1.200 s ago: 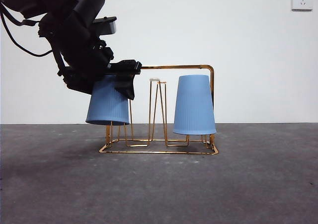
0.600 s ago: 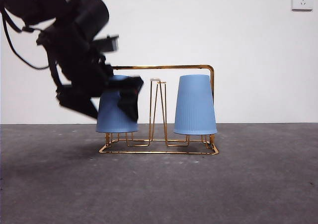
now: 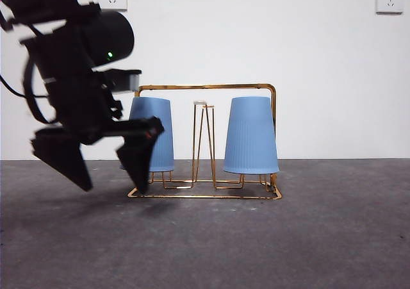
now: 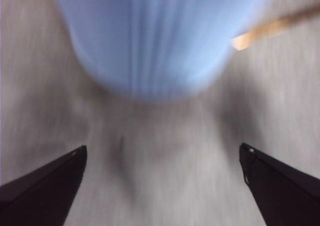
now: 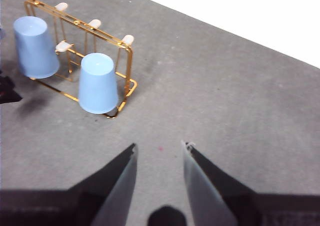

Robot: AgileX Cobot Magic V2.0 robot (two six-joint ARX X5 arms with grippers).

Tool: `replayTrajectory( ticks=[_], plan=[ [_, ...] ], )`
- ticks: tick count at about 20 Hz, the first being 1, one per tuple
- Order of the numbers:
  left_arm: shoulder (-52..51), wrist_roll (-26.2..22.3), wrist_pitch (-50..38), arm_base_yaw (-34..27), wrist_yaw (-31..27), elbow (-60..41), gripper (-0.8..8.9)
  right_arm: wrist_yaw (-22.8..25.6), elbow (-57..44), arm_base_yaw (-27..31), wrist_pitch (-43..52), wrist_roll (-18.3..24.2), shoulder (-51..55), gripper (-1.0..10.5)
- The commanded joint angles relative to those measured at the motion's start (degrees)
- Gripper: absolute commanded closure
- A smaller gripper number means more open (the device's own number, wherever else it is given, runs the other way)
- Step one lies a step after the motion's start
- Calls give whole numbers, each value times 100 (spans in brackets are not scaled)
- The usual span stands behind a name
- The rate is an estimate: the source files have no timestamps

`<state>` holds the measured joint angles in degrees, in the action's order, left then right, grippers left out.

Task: Pick up cup 1,put cup 1 in the cup rack,pick up cup 2,put cup 2 in the cup rack

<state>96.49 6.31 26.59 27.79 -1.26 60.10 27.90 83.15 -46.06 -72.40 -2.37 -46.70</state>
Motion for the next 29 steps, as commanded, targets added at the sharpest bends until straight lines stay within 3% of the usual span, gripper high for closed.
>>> replayTrajectory(
  ticks=[1,3,7,10,12,20,29],
  plan=[
    [-404,74,654,48,26,-33,189,-269,-50,-4,-11,-70,-4,789],
    [-905,59,1220,136,365,-33,248,-605,-50,-4,-24,-164,-7,789],
    [-2249,-52,2044,387,1512,-33,593,-1440,-50,-4,-348,-221,-118,789],
    [-3370,-50,2295,586,1714,-33,829,-1902,-50,-4,-667,-221,-284,809],
    [-4037,-26,2317,671,1714,-33,822,-2354,-50,-7,-667,-214,-323,959],
    [-5346,120,2492,691,1711,-33,822,-2992,-50,-4,-667,-214,-640,957],
    [-5322,118,2474,691,1711,-31,816,-2833,-50,-4,-667,-326,-660,946]
  ],
)
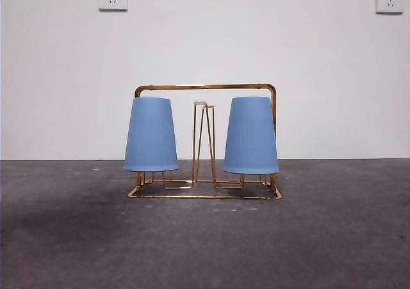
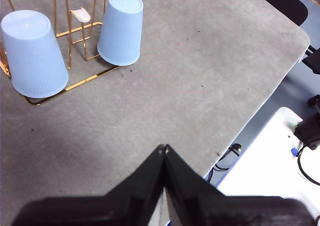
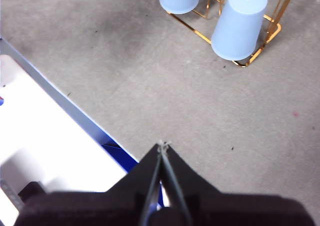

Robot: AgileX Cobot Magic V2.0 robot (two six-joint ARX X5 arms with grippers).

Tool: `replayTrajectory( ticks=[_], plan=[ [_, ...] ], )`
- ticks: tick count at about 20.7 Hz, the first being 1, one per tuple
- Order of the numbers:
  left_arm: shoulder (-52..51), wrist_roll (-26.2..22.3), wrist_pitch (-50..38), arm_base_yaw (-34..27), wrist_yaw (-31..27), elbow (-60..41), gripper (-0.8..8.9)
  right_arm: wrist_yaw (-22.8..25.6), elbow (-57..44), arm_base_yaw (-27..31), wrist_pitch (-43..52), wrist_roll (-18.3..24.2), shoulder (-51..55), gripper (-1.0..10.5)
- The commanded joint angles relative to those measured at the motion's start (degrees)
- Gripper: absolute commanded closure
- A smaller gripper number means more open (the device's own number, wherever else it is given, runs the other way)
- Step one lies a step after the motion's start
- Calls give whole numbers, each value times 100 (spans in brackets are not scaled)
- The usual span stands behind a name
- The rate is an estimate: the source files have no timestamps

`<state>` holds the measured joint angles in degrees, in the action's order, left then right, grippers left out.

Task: Pick up cup 1,put cup 1 in the cup rack,pick up cup 2,put cup 2 in the cup rack

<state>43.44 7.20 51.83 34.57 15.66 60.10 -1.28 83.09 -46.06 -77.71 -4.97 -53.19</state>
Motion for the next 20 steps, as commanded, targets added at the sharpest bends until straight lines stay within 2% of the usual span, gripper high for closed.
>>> replayTrajectory(
  ticks=[1,10,13,17,20],
  plan=[
    [-17,28,-50,13,17,-31,816,157,-44,-4,-136,-63,-17,946],
    [-13,28,-70,13,20,-31,817,772,-44,-4,-136,-66,-28,946],
    [20,-2,-125,13,-68,-31,817,778,-44,-4,-136,-66,-28,946],
    [55,-734,-1165,13,-70,-31,817,776,-44,-4,-136,-66,-28,946],
    [-4,-1860,-2162,-212,-133,-35,817,778,-44,-4,-133,-66,-28,946]
  ],
)
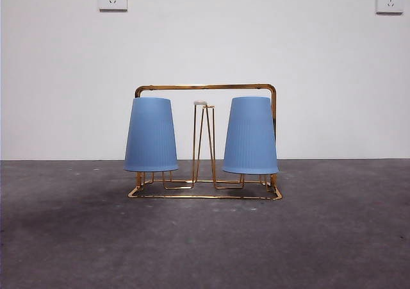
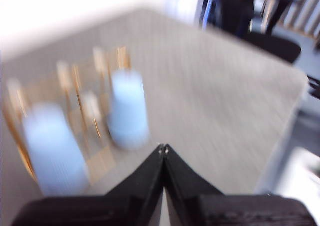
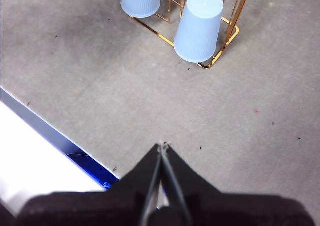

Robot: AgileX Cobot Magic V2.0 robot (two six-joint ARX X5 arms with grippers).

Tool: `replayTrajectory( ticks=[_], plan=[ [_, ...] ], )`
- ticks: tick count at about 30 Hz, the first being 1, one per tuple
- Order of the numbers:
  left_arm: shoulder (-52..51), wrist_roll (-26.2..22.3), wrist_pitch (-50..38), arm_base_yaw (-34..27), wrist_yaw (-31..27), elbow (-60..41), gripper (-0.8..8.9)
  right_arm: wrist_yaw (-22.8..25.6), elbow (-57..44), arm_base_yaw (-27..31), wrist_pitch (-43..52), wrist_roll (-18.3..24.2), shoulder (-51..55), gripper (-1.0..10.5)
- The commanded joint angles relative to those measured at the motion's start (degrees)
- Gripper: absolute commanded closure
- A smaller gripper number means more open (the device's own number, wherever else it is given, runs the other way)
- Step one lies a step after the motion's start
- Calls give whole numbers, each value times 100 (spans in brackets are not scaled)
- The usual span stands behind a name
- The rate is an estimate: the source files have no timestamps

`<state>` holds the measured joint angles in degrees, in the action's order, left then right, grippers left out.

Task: Pick up cup 1,put cup 1 in the cup rack,pick up cup 2,put cup 2 in the cup rack

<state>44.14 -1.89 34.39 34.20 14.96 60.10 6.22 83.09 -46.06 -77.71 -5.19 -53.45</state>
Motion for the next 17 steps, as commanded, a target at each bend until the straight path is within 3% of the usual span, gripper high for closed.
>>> replayTrajectory(
  ticks=[1,7,10,17],
  plan=[
    [-186,-1368,-695,-487,-127,-37,817,28,-44,-4,-136,-44,-2,946],
    [-1202,-2107,-1075,-2415,-203,-662,817,28,-44,-4,-136,-44,-2,946],
    [-1720,-2334,-1725,-2907,-452,-1447,817,26,-44,-4,-136,-44,-2,946],
    [-2837,-2118,-2968,-3397,-450,-3563,817,28,-44,-4,-136,-44,-2,946]
  ],
)
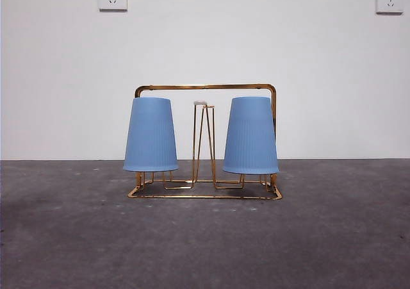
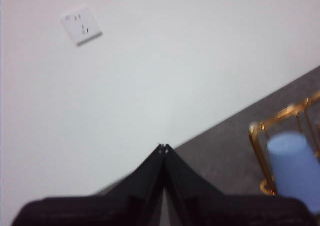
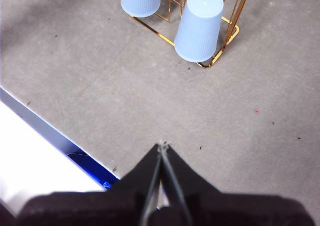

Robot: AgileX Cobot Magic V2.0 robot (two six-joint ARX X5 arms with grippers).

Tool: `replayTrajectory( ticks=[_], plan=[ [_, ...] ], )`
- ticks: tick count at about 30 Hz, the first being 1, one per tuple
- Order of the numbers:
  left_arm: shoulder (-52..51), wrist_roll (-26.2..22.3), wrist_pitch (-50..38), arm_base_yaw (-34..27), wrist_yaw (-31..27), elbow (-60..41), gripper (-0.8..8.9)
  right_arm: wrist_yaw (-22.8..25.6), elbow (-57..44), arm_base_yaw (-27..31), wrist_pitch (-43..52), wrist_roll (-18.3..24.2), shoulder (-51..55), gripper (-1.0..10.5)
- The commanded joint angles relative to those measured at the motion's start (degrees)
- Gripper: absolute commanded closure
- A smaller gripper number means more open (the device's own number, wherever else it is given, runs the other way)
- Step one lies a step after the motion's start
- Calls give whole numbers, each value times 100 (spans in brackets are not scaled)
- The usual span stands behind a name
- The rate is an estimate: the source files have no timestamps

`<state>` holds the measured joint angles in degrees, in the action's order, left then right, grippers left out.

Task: Pick up cup 1,put cup 1 in the cup rack,pick up cup 2,put cup 2 in the cup rack

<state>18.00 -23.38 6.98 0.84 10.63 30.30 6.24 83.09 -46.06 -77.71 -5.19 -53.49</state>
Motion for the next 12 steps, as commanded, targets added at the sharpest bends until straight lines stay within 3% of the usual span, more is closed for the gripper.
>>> replayTrajectory(
  ticks=[1,12],
  plan=[
    [-354,90,-339,-87,-20,-868,817,26,-44,-4,-133,-44,2,946],
    [-1506,866,-673,-118,-308,-2824,817,26,-44,-4,-136,-44,2,946]
  ],
)
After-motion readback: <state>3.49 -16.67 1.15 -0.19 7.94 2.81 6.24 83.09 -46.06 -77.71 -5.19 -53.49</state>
